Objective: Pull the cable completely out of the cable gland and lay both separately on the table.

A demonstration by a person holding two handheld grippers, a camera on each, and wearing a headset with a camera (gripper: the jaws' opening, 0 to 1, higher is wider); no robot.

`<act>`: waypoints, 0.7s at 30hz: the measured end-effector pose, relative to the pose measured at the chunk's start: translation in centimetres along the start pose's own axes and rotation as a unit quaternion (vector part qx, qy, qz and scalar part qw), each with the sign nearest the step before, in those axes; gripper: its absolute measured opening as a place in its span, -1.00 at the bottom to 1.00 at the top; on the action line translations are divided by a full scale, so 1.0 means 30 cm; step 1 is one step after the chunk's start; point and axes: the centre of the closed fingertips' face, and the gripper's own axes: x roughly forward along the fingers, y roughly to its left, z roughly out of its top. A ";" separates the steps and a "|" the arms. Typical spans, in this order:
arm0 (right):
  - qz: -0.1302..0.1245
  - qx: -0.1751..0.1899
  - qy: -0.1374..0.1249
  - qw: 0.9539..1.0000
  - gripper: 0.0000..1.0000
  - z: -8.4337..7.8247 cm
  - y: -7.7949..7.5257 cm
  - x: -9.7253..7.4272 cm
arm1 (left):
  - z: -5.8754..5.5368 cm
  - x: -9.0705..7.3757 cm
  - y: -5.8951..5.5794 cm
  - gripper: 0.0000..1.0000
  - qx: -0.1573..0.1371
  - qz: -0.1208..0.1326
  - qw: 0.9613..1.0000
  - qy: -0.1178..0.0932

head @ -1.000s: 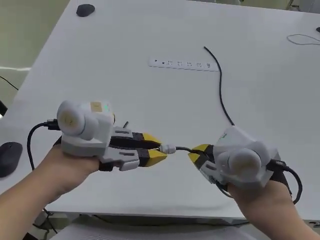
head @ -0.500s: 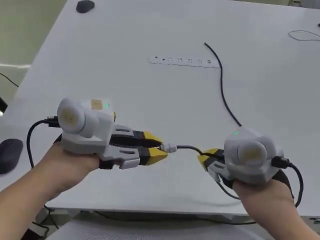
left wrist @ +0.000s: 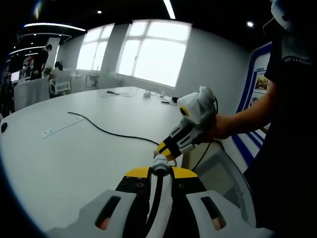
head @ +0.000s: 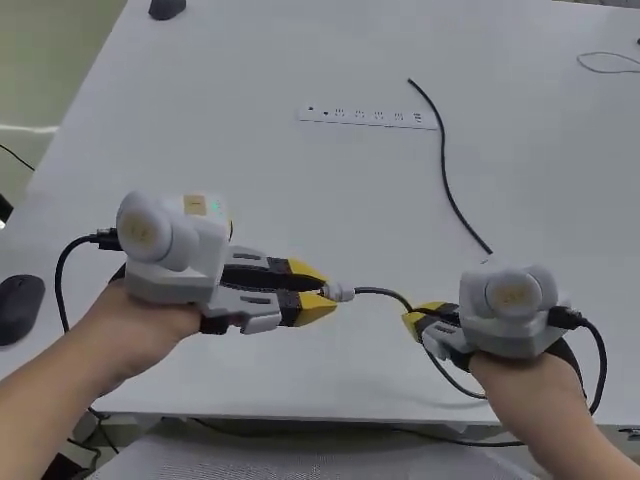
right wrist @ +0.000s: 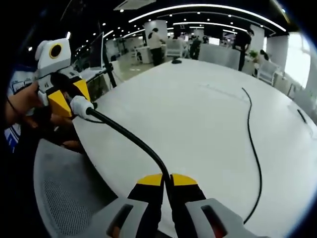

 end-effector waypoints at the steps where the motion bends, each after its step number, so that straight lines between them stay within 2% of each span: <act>1: 0.000 -0.003 0.000 1.000 -1.00 0.000 0.001 -0.001 | 0.000 0.000 0.001 -0.71 0.000 0.001 1.000 0.000; 10: 0.002 -0.070 -0.006 0.998 -0.96 0.030 0.020 -0.042 | 0.000 -0.012 0.021 -0.71 -0.006 0.009 1.000 -0.002; 15: 0.002 -0.104 -0.020 0.994 -0.73 0.071 0.041 -0.064 | -0.001 -0.012 0.023 -0.71 -0.006 0.007 1.000 0.001; 17: 0.022 -0.133 -0.044 0.990 -0.64 0.128 0.087 -0.084 | -0.005 -0.011 0.020 -0.71 -0.007 0.005 1.000 0.004; 18: 0.017 -0.160 -0.053 0.986 -0.62 0.161 0.100 -0.100 | -0.007 -0.010 0.019 -0.71 -0.007 0.004 1.000 0.005; 19: 0.015 -0.180 -0.044 0.983 -0.63 0.166 0.109 -0.104 | -0.008 -0.009 0.018 -0.71 -0.007 0.004 1.000 0.005; 21: 0.023 -0.228 -0.050 0.972 -0.65 0.198 0.151 -0.107 | -0.007 -0.007 0.018 -0.71 -0.010 0.004 1.000 0.003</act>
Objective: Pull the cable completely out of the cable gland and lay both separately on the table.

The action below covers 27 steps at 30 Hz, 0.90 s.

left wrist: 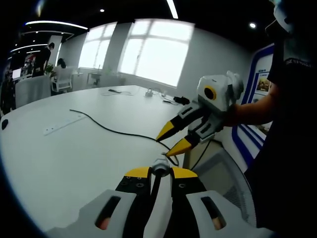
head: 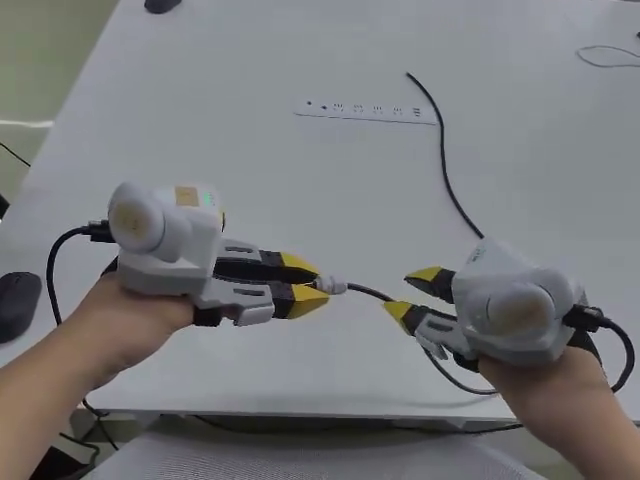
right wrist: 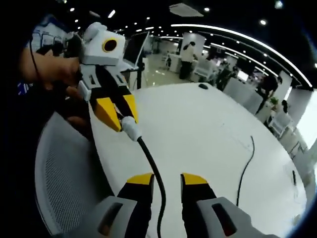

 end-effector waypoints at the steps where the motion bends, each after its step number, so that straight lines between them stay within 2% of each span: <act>1: 0.005 -0.021 -0.007 1.000 -0.66 0.028 0.017 0.004 | -0.002 0.001 0.000 -0.70 0.000 0.000 1.000 0.002; 4: 0.012 -0.057 -0.004 0.998 -0.68 0.052 0.047 0.024 | -0.003 0.004 -0.004 -0.70 0.001 -0.004 1.000 0.003; 10: 0.028 -0.073 -0.018 0.997 -0.79 0.092 0.088 0.051 | -0.002 0.006 -0.003 -0.70 0.001 -0.004 1.000 0.003; 13: 0.027 -0.093 -0.010 0.995 -0.88 0.088 0.093 0.061 | 0.000 0.005 -0.004 -0.70 0.000 -0.005 1.000 0.002; 15: 0.028 -0.095 -0.009 0.995 -0.96 0.086 0.093 0.060 | -0.001 0.005 -0.004 -0.70 0.001 -0.005 1.000 0.003; 20: 0.027 -0.097 -0.014 0.995 -0.99 0.085 0.096 0.060 | -0.004 0.002 -0.003 -0.70 0.002 -0.006 1.000 0.004; 27: 0.025 -0.076 -0.020 0.997 -1.00 0.075 0.095 0.063 | -0.009 0.007 -0.006 -0.70 0.012 -0.008 1.000 0.005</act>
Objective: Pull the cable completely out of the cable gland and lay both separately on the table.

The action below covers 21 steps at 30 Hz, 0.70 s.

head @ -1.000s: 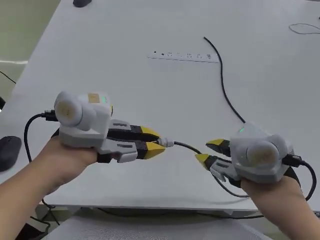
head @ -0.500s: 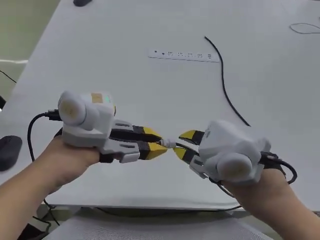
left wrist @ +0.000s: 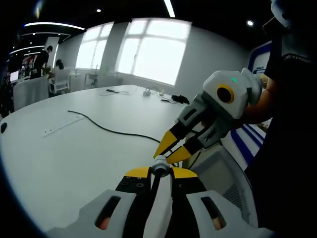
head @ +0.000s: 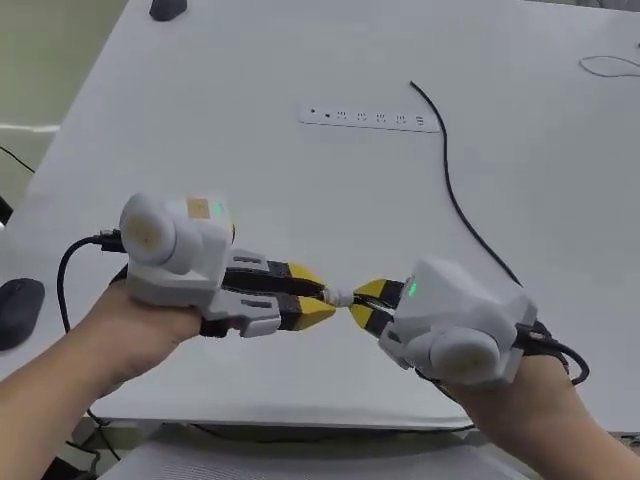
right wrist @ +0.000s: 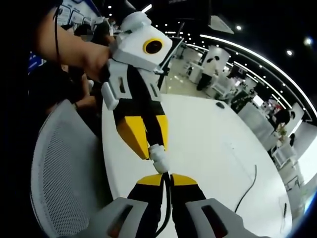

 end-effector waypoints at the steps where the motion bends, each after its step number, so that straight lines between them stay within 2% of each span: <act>1: -0.001 0.001 0.000 1.000 -1.00 -0.003 -0.001 0.000 | 0.000 0.000 0.000 -0.70 0.001 0.000 1.000 0.000; 12: -0.004 0.037 -0.005 0.999 -1.00 -0.019 -0.016 0.009 | -0.001 -0.007 0.010 -0.70 0.003 0.003 1.000 0.000; 15: -0.005 0.065 -0.005 0.998 -1.00 -0.027 -0.026 0.013 | 0.002 -0.007 0.014 -0.70 0.003 0.005 1.000 -0.001; 21: -0.015 0.100 0.001 0.995 -1.00 -0.058 -0.045 0.014 | 0.008 -0.013 0.022 -0.70 0.001 0.009 1.000 -0.005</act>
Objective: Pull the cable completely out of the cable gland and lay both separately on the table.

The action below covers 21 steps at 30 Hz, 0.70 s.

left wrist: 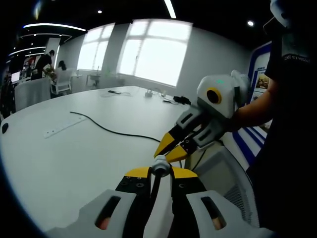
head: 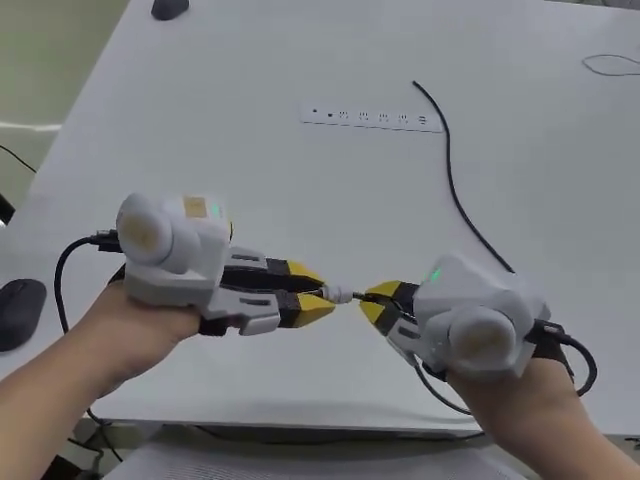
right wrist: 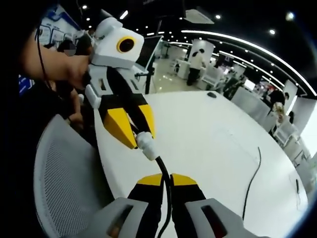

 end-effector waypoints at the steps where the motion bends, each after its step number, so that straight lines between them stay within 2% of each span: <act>1: -0.002 0.008 0.003 1.000 -1.00 -0.009 -0.005 0.000 | 0.000 0.000 0.001 -0.70 0.000 0.001 1.000 0.000; 13: -0.017 0.080 0.005 0.997 -1.00 -0.087 -0.047 0.003 | -0.005 0.004 -0.002 -0.70 0.001 -0.002 1.000 -0.001; 18: -0.022 0.118 0.010 0.993 -1.00 -0.126 -0.062 0.009 | -0.005 0.003 -0.001 -0.70 0.002 -0.002 1.000 -0.001; 21: -0.024 0.148 0.016 0.989 -1.00 -0.157 -0.071 0.011 | -0.004 -0.001 -0.002 -0.70 0.001 -0.002 1.000 -0.003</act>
